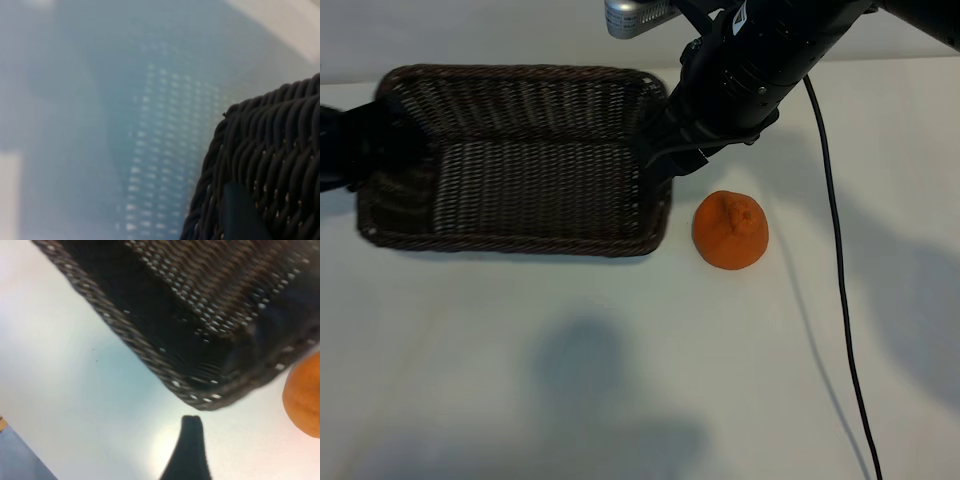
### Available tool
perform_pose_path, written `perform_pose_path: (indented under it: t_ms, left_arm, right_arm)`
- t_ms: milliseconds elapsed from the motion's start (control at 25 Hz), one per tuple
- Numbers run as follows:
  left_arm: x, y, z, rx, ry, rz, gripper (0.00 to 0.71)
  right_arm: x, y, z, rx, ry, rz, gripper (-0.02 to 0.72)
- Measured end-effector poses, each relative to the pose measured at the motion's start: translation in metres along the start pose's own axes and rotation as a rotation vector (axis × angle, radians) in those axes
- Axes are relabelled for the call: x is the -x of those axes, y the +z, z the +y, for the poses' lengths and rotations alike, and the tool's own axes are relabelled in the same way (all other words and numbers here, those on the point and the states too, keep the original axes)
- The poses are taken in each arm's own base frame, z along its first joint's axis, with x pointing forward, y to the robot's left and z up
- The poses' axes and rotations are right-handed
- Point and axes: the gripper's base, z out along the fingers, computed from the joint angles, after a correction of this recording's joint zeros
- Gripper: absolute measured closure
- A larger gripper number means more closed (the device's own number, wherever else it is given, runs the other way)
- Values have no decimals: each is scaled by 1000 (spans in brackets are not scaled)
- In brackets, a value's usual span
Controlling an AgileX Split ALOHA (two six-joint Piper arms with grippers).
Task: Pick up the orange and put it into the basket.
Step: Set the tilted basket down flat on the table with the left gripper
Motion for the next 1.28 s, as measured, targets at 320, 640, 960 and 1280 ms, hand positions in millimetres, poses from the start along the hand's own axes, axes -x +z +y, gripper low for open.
perform_pose_path:
  t_ms: [320, 640, 960, 1280]
  left_arm:
    - [8, 38, -13, 9, -24, 0, 352]
    - [-5, 65, -21, 20, -71, 34, 352]
    - [-7, 68, -20, 19, -86, 46, 352]
    - [-9, 67, -22, -1, -80, 78, 319]
  right_arm:
    - [0, 0, 0, 0, 0, 2, 108]
    - [-1, 0, 0, 1, 0, 6, 108]
    - [-1, 0, 0, 1, -1, 10, 108]
    - [-2, 0, 0, 2, -1, 17, 108]
